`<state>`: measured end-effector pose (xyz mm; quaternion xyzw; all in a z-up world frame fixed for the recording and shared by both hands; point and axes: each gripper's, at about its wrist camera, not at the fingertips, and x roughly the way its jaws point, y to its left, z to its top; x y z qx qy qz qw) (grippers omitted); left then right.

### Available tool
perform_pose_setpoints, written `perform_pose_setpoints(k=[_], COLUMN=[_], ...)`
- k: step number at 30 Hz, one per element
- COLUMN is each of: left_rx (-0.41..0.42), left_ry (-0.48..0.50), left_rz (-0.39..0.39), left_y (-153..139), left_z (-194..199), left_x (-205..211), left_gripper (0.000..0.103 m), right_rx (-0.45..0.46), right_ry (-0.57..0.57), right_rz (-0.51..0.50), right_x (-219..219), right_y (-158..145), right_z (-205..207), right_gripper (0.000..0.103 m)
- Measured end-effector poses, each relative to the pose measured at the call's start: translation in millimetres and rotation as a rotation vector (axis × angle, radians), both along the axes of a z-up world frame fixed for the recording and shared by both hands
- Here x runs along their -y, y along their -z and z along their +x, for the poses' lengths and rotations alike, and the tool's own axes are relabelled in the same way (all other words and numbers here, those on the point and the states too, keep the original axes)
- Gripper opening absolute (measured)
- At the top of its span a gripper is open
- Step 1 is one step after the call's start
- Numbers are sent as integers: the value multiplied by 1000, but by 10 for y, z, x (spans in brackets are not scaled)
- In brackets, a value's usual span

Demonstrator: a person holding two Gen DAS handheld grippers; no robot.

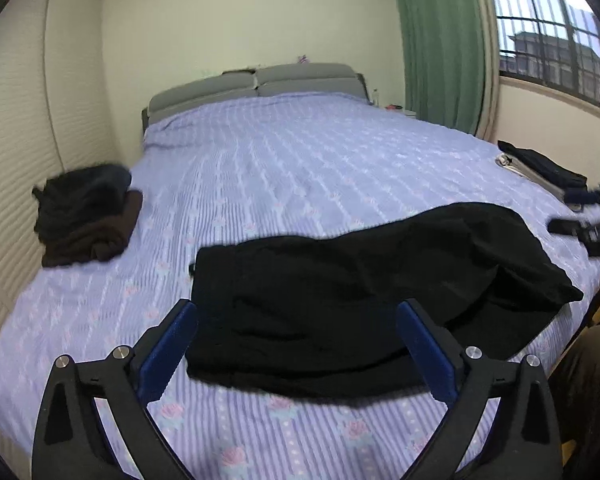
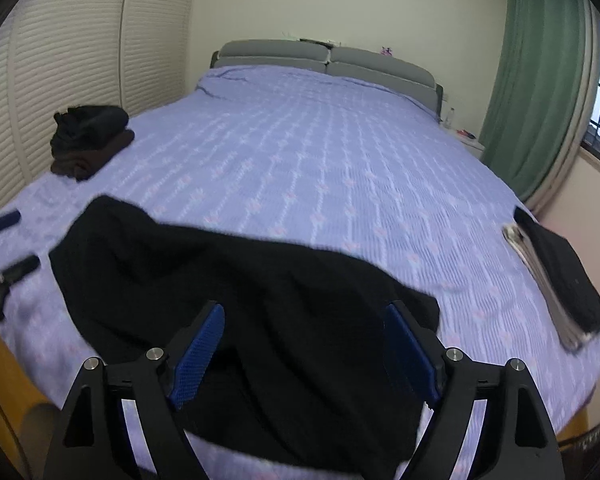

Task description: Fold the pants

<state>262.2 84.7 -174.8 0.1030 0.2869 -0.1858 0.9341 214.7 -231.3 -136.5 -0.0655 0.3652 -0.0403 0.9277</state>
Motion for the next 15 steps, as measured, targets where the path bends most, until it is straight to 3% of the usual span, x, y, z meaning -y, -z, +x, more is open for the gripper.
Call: perform_pose_setpoints(k=[6,11,15], left_rx=[-65,-39,-51], left_ry=[-94,-146,-187], left_rz=[-20,35,-2], left_y=[291,416,470], left_z=[63,142,242], left_x=[-181,-192,-292], left_gripper=[101,101,101], right_rx=[-79,-122,-136], right_ry=[-25,-77,-121], right_rz=[-40,-81,-103], right_x=[30,-88,-218], right_y=[475,779,894], right_z=[-208,-130,-87], right_gripper=[83,83,81])
